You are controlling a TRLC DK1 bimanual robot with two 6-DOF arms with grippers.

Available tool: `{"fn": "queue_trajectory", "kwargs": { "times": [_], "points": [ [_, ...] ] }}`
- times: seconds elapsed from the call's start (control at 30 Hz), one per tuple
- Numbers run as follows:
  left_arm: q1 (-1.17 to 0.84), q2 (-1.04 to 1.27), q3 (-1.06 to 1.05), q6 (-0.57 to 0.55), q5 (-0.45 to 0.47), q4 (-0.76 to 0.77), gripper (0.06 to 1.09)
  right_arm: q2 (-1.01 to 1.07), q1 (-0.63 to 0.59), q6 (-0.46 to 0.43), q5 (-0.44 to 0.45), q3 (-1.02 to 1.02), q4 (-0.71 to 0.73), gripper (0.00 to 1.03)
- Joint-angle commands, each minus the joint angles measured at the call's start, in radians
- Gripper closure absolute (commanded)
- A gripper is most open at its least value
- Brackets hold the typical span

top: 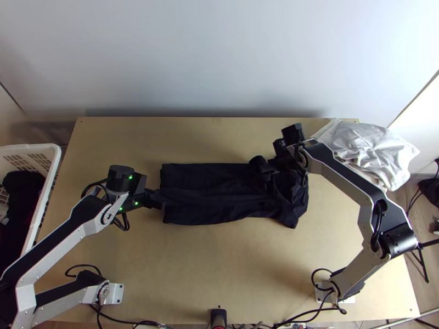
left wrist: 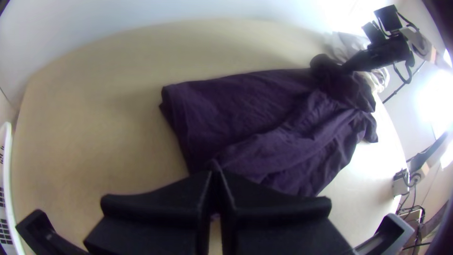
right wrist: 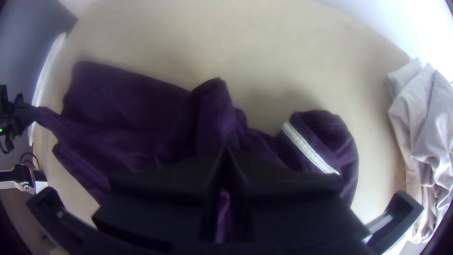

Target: Fold the t-shirt

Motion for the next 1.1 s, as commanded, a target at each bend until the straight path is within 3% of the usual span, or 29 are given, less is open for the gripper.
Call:
{"fn": "queue_trajectory", "kwargs": {
  "times": [0.0,0.27,0.7,1.07],
  "points": [
    [0.000,0.013,0.018,0.003,0.000,0.001,1.05,-0.053,-0.002,-0.001,0.001,-0.010,-0.001,1.00],
    [0.029,0.002,0.071,0.000,0.000,-0.012,1.05,-0.180,-0.016,-0.002,0.001,0.037,-0.028,1.00],
    [0.114,-0.027,0.337,0.001,0.000,-0.120,1.05,-0.369,-0.100,-0.002,0.006,0.208,-0.133,1.00],
    [0.157,-0.031,0.633,0.003,-0.001,-0.210,1.05,-0.427,-0.109,-0.007,0.090,0.519,-0.212,1.00]
  ]
}}
